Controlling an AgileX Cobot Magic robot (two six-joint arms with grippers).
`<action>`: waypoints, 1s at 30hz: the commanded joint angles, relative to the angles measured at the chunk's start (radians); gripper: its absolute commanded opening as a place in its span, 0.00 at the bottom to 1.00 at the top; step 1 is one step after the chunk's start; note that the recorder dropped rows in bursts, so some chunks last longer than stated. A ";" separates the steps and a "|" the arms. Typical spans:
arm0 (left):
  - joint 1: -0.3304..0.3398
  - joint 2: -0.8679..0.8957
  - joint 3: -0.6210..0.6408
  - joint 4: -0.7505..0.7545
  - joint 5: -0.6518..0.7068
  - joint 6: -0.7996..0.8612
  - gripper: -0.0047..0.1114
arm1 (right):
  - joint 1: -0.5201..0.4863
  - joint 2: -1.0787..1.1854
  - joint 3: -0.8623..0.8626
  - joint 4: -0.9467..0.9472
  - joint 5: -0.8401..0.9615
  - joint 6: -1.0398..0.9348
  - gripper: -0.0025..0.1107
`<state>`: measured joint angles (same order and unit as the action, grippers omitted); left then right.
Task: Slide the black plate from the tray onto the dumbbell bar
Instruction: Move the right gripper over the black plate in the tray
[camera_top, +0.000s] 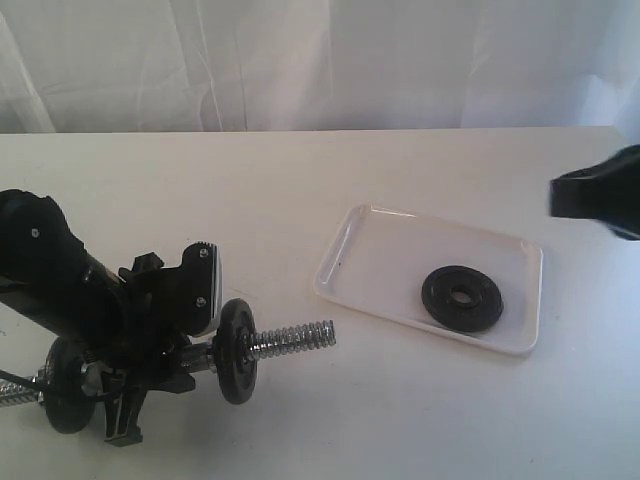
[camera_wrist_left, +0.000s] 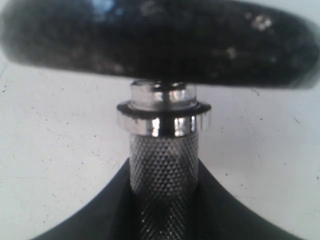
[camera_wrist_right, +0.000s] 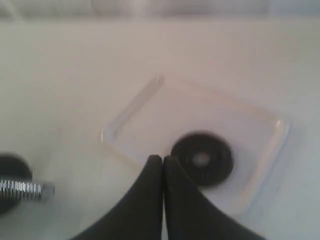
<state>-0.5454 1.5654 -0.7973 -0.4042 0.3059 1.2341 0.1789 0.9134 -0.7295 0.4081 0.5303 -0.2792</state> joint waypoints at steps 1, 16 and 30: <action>-0.005 -0.044 -0.019 -0.062 -0.025 -0.008 0.04 | 0.045 0.363 -0.253 -0.051 0.310 -0.058 0.02; -0.005 -0.044 -0.019 -0.062 -0.025 -0.008 0.04 | 0.092 0.914 -0.585 -0.320 0.355 0.127 0.24; -0.005 -0.044 -0.019 -0.062 -0.029 -0.008 0.04 | 0.090 0.924 -0.585 -0.307 0.294 0.153 0.95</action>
<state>-0.5454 1.5654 -0.7973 -0.4061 0.3059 1.2341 0.2693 1.8308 -1.3061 0.0986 0.8327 -0.1315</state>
